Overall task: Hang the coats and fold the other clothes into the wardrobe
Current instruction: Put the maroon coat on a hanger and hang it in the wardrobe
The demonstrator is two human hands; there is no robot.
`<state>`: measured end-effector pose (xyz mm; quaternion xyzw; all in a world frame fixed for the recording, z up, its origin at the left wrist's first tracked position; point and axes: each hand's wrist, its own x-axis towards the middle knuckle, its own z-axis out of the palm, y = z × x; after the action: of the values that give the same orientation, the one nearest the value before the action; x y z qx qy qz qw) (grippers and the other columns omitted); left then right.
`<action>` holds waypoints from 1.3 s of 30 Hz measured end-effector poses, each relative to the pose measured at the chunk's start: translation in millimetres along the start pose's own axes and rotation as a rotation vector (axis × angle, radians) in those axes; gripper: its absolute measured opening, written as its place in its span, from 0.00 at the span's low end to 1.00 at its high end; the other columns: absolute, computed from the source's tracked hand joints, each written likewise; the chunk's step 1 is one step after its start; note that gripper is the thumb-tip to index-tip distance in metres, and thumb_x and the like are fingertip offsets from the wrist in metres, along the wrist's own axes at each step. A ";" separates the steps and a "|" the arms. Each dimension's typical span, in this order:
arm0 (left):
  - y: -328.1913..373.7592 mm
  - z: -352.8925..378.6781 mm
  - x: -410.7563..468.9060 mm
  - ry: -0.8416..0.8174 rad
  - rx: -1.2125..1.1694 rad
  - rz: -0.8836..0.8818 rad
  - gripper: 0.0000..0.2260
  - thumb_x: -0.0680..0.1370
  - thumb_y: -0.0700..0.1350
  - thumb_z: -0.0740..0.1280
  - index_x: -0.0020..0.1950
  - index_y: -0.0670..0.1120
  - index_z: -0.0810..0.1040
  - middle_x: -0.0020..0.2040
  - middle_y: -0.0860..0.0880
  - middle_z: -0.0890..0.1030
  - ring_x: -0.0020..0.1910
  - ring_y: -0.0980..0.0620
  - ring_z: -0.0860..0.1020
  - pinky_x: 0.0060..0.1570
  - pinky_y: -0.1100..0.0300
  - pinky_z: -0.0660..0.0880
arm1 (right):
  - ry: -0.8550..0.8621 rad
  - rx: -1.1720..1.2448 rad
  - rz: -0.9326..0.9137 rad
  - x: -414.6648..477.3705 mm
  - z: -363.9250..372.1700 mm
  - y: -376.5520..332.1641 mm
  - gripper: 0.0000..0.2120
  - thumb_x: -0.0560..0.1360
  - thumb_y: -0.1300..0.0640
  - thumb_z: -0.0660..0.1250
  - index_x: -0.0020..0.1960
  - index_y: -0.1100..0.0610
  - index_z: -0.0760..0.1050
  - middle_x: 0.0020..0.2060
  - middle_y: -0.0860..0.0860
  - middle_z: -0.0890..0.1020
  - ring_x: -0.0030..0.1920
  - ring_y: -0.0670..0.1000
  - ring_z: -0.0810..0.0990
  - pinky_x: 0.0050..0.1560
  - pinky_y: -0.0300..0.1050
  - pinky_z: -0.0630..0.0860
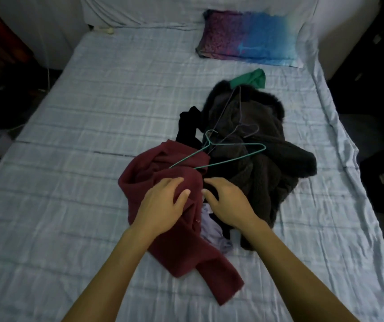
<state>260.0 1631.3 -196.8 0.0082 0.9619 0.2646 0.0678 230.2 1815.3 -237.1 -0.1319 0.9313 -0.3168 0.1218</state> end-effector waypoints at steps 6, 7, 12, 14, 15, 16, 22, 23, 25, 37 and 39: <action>-56.6 53.6 97.1 -0.130 0.097 -0.075 0.22 0.80 0.54 0.58 0.72 0.47 0.65 0.67 0.45 0.72 0.64 0.45 0.72 0.63 0.51 0.68 | -0.027 -0.064 0.045 99.5 37.8 41.5 0.20 0.79 0.49 0.60 0.68 0.56 0.70 0.65 0.54 0.74 0.63 0.55 0.73 0.62 0.48 0.70; -67.9 66.0 113.0 -0.146 0.131 -0.084 0.23 0.80 0.54 0.58 0.72 0.46 0.64 0.68 0.44 0.71 0.64 0.44 0.71 0.63 0.50 0.68 | -0.029 -0.091 0.051 117.2 46.4 51.2 0.20 0.79 0.49 0.60 0.69 0.56 0.69 0.65 0.54 0.74 0.65 0.55 0.72 0.63 0.49 0.69; -113.7 124.6 172.0 -0.244 0.322 -0.081 0.31 0.79 0.57 0.57 0.77 0.46 0.49 0.76 0.40 0.55 0.74 0.42 0.56 0.71 0.46 0.57 | -0.014 -0.308 0.093 202.2 79.7 98.8 0.25 0.79 0.47 0.59 0.72 0.57 0.64 0.70 0.57 0.67 0.73 0.59 0.58 0.69 0.55 0.61; -128.0 145.1 185.6 -0.306 0.391 -0.086 0.35 0.79 0.58 0.58 0.77 0.47 0.42 0.77 0.40 0.49 0.76 0.42 0.49 0.72 0.43 0.50 | -0.005 -0.370 0.109 232.0 86.8 112.4 0.27 0.79 0.45 0.57 0.74 0.57 0.61 0.72 0.59 0.64 0.75 0.59 0.54 0.71 0.57 0.57; -134.8 154.6 190.5 -0.329 0.408 -0.093 0.37 0.78 0.59 0.58 0.77 0.47 0.40 0.77 0.41 0.49 0.76 0.42 0.48 0.72 0.41 0.48 | -0.015 -0.392 0.126 244.7 90.1 117.8 0.28 0.80 0.43 0.55 0.74 0.56 0.59 0.73 0.59 0.61 0.75 0.59 0.52 0.72 0.57 0.54; -141.0 163.4 194.9 -0.344 0.417 -0.099 0.39 0.77 0.59 0.60 0.77 0.46 0.38 0.77 0.41 0.51 0.76 0.42 0.50 0.72 0.41 0.47 | -0.028 -0.412 0.147 256.5 93.7 122.6 0.29 0.80 0.42 0.53 0.75 0.56 0.56 0.75 0.59 0.58 0.76 0.59 0.49 0.73 0.58 0.51; -163.3 181.6 190.7 -0.372 0.403 -0.022 0.25 0.78 0.53 0.62 0.72 0.46 0.61 0.63 0.47 0.75 0.61 0.46 0.73 0.63 0.51 0.63 | -0.164 -0.616 0.310 309.0 115.2 148.4 0.35 0.79 0.37 0.49 0.77 0.55 0.42 0.76 0.60 0.49 0.76 0.61 0.40 0.70 0.66 0.35; -168.2 177.0 187.1 -0.366 0.376 0.005 0.19 0.78 0.51 0.62 0.67 0.48 0.66 0.61 0.47 0.76 0.60 0.47 0.74 0.60 0.52 0.64 | -0.199 -0.648 0.346 311.0 118.0 152.5 0.36 0.79 0.37 0.48 0.77 0.55 0.41 0.76 0.60 0.52 0.76 0.61 0.42 0.70 0.67 0.35; -177.7 163.6 178.2 -0.350 0.291 0.041 0.15 0.76 0.46 0.63 0.63 0.50 0.70 0.58 0.48 0.77 0.57 0.47 0.75 0.58 0.55 0.66 | -0.208 -0.698 0.391 309.5 123.3 157.0 0.37 0.78 0.36 0.49 0.77 0.57 0.44 0.73 0.60 0.60 0.75 0.61 0.51 0.71 0.68 0.38; -253.2 122.0 75.5 0.131 0.247 -0.186 0.19 0.55 0.33 0.72 0.44 0.44 0.81 0.45 0.44 0.73 0.43 0.43 0.73 0.45 0.50 0.71 | 0.081 -0.051 0.131 243.3 167.1 42.2 0.18 0.78 0.40 0.59 0.52 0.52 0.79 0.43 0.56 0.83 0.47 0.60 0.80 0.42 0.50 0.74; -262.1 112.0 52.3 0.198 0.160 -0.459 0.15 0.60 0.33 0.70 0.45 0.43 0.78 0.45 0.41 0.72 0.41 0.41 0.72 0.41 0.49 0.73 | 0.023 -0.051 0.081 230.5 172.0 24.1 0.19 0.78 0.41 0.58 0.46 0.54 0.79 0.37 0.54 0.82 0.41 0.59 0.80 0.37 0.49 0.73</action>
<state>228.5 1465.5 -432.4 -0.2308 0.9585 0.1647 0.0305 64.0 1663.4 -417.6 -0.0934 0.9451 -0.2892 0.1204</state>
